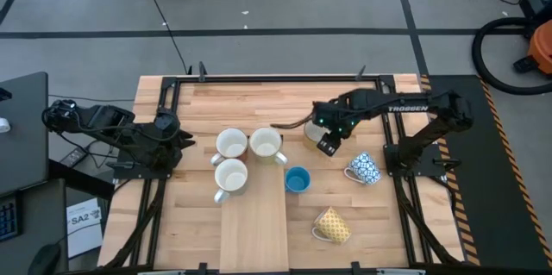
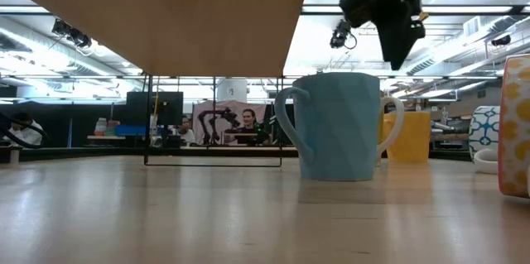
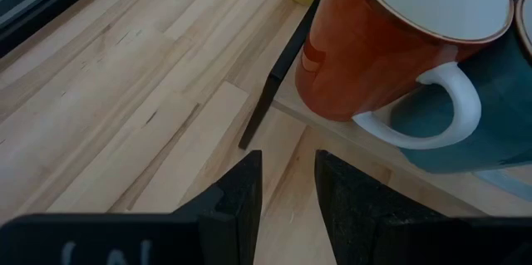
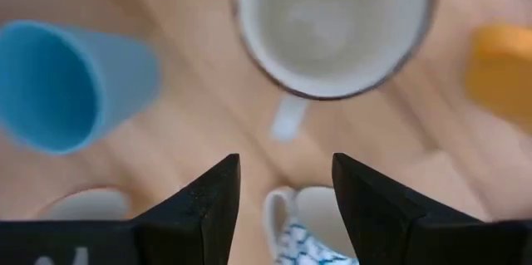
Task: Place coffee mugs
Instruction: Put the left yellow mug on the shelf aligned with the green mug
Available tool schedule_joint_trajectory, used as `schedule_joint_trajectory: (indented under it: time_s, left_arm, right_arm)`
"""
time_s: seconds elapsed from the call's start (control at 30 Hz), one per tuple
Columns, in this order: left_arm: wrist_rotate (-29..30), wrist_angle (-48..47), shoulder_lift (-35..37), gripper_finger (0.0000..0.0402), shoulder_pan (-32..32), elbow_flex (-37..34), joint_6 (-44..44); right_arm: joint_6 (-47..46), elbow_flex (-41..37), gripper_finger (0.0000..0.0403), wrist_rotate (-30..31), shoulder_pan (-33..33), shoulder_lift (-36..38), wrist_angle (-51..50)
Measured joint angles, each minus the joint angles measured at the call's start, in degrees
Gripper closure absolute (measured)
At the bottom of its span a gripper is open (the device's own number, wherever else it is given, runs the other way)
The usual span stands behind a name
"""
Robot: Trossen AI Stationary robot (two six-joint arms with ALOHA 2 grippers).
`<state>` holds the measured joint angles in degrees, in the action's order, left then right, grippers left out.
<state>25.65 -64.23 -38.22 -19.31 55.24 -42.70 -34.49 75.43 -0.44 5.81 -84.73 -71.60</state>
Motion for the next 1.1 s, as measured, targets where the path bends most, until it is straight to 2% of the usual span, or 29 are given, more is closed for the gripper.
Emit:
schedule_joint_trajectory:
  time_s: [0.1,0.33,0.5,0.83,1.1]
  left_arm:
    - [0.0,0.01,-0.01,0.0283,0.0,-0.02,-0.01]
    - [0.0,0.02,0.0,0.0283,0.0,0.0,0.0]
    - [0.0,0.01,0.0,0.0283,0.0,-0.02,0.0]
    - [0.0,0.01,-0.01,0.0283,0.0,-0.01,0.0]
    - [0.0,0.01,-0.01,0.0283,0.0,0.0,-0.01]
  right_arm:
    - [-0.44,-0.69,0.0206,4.0,-1.81,0.0,0.76]
    - [-1.18,-5.03,0.0205,4.09,-2.39,0.02,6.04]
    - [-3.16,-7.14,0.0206,7.13,-2.39,0.0,6.7]
    - [-3.33,-12.22,0.0206,7.42,-2.39,0.0,14.59]
    - [-4.99,-15.1,0.0206,8.25,-2.37,0.0,17.22]
